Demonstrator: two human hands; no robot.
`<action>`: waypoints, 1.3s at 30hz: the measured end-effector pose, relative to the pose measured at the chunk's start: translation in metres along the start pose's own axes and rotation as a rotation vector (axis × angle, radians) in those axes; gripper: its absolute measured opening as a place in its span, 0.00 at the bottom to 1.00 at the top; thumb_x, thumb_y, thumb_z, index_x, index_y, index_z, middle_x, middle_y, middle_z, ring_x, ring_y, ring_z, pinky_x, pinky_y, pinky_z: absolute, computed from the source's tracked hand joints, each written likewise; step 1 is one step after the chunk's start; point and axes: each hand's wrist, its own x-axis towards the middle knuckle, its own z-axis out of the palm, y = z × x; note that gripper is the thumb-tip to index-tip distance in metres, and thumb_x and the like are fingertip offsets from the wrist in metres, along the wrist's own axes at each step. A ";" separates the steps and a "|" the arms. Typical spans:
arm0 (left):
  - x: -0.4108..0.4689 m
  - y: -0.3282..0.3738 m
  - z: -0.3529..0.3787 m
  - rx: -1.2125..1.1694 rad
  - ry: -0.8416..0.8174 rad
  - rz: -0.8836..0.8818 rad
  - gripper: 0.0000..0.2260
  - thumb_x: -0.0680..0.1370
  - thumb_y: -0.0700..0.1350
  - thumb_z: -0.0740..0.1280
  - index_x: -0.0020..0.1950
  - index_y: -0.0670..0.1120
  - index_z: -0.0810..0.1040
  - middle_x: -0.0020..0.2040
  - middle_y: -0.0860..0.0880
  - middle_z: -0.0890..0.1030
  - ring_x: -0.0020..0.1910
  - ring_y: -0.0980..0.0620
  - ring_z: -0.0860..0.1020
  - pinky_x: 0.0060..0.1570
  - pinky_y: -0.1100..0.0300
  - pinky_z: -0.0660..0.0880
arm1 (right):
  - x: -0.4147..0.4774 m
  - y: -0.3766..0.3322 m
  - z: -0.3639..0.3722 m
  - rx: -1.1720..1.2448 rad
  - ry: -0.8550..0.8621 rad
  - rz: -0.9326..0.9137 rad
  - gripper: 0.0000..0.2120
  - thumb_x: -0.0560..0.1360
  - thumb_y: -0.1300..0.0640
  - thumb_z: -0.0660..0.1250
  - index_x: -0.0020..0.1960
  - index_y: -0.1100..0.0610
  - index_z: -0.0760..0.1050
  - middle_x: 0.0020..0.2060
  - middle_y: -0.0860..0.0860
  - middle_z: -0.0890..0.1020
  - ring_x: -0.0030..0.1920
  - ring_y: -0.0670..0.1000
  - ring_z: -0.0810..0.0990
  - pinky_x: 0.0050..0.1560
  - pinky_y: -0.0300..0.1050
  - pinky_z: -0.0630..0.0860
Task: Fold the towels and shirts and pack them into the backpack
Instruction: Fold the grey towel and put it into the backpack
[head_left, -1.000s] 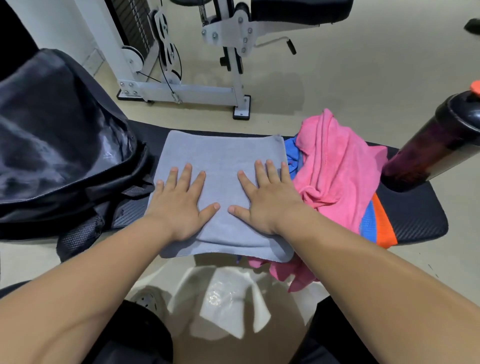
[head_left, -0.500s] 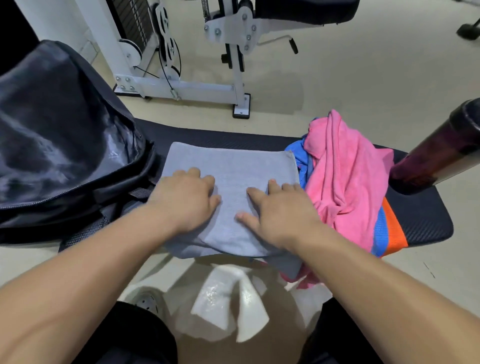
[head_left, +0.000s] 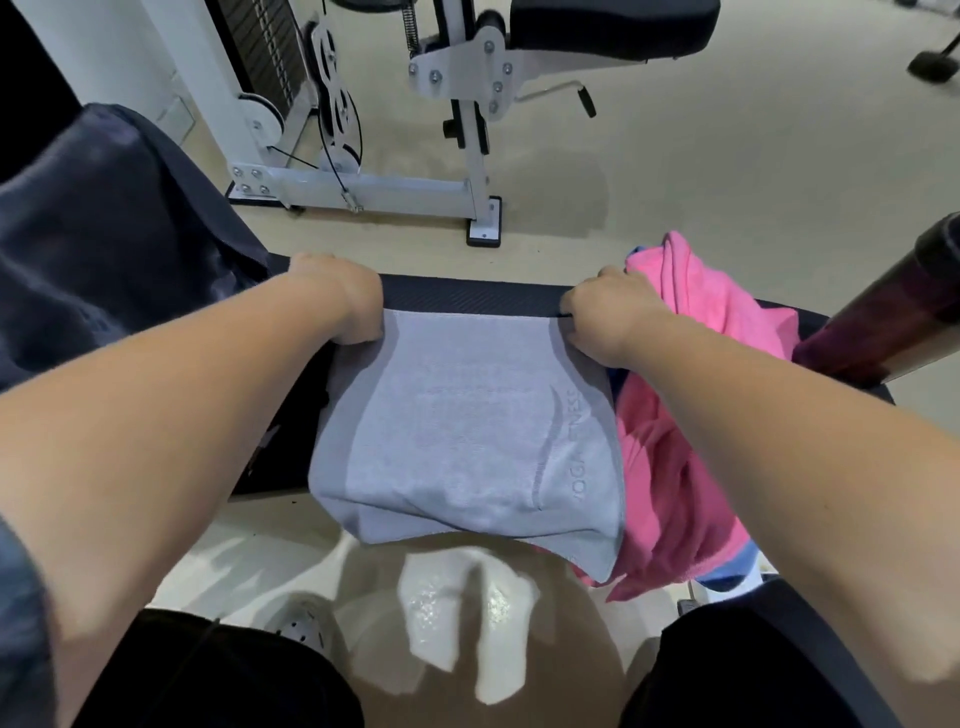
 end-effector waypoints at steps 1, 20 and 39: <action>0.001 -0.002 -0.001 -0.048 -0.043 -0.006 0.12 0.72 0.52 0.68 0.52 0.49 0.79 0.49 0.48 0.81 0.50 0.43 0.78 0.47 0.54 0.70 | 0.002 0.001 0.000 0.029 -0.002 0.004 0.09 0.76 0.57 0.63 0.54 0.51 0.79 0.47 0.52 0.81 0.55 0.58 0.73 0.48 0.49 0.63; 0.007 -0.022 -0.062 -0.608 0.603 0.030 0.02 0.75 0.42 0.69 0.43 0.49 0.80 0.42 0.44 0.80 0.45 0.40 0.75 0.44 0.49 0.77 | 0.018 0.067 -0.071 0.458 0.329 0.278 0.05 0.73 0.58 0.70 0.46 0.50 0.79 0.48 0.56 0.83 0.50 0.62 0.79 0.44 0.49 0.75; -0.091 -0.024 0.035 0.137 0.397 0.397 0.05 0.73 0.47 0.66 0.38 0.55 0.72 0.40 0.55 0.76 0.49 0.49 0.74 0.44 0.55 0.62 | -0.113 0.002 -0.005 0.390 0.090 -0.205 0.10 0.65 0.56 0.74 0.35 0.48 0.72 0.34 0.44 0.75 0.41 0.54 0.77 0.41 0.50 0.75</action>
